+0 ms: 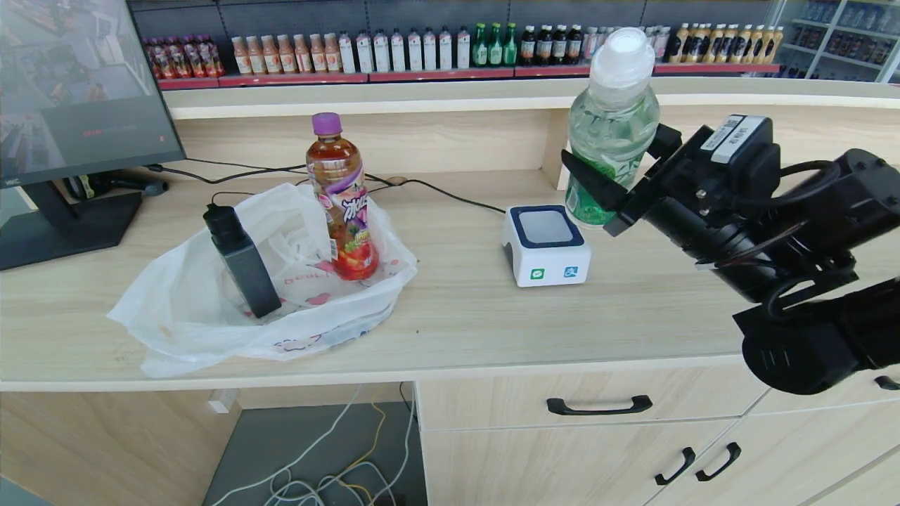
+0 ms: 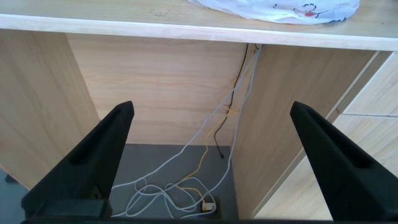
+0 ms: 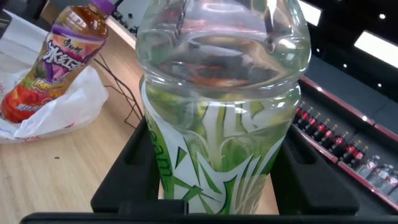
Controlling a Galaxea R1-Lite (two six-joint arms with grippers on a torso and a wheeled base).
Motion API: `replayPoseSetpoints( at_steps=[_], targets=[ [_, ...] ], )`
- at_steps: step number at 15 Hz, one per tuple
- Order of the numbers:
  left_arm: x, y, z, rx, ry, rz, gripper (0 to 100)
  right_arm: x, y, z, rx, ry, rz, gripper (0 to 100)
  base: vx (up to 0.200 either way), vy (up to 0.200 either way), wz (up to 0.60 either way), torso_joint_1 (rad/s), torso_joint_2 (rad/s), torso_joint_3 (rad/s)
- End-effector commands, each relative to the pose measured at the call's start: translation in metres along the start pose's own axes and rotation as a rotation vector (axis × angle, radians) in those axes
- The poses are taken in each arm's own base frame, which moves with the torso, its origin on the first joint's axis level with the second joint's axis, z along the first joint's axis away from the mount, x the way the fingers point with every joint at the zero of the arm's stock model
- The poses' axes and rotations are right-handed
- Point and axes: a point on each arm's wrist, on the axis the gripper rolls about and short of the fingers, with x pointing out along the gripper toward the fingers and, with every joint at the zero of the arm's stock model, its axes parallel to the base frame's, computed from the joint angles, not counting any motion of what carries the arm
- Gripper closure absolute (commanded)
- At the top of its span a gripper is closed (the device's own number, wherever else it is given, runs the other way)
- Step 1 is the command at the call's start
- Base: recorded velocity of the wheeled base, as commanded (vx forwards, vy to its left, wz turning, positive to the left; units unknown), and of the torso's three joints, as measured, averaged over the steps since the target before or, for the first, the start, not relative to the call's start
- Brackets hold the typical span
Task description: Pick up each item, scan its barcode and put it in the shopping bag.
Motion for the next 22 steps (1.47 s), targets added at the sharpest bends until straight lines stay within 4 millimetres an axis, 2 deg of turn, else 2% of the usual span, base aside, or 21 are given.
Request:
replayPoseSetpoints(
  at_steps=[1,5,7,10,13,15,22],
  targets=[
    [0.0,0.0,0.0,-0.001,0.0,0.0,0,-0.014,-0.006,0.034,0.044,-0.021,-0.037,100,0.0,0.0,0.0,0.0,0.0,0.0],
    [0.0,0.0,0.0,0.0,0.0,0.0,0,-0.045,-0.01,0.063,0.255,0.037,-0.174,100,0.0,0.0,0.0,0.0,0.0,0.0],
    [0.0,0.0,0.0,0.0,0.0,0.0,0,-0.06,-0.006,0.068,0.328,0.099,-0.272,100,0.0,0.0,0.0,0.0,0.0,0.0],
    [0.0,0.0,0.0,0.0,0.0,0.0,0,-0.078,0.003,0.07,0.404,0.152,-0.297,100,0.0,0.0,0.0,0.0,0.0,0.0],
    [0.0,0.0,0.0,0.0,0.0,0.0,0,-0.085,0.002,0.078,0.427,0.152,-0.353,100,0.0,0.0,0.0,0.0,0.0,0.0],
    [0.0,0.0,0.0,0.0,0.0,0.0,0,-0.086,0.019,0.084,0.527,0.177,-0.4,100,0.0,0.0,0.0,0.0,0.0,0.0],
    [0.0,0.0,0.0,0.0,0.0,0.0,0,-0.086,0.026,0.073,0.581,0.224,-0.411,100,0.0,0.0,0.0,0.0,0.0,0.0]
  ],
)
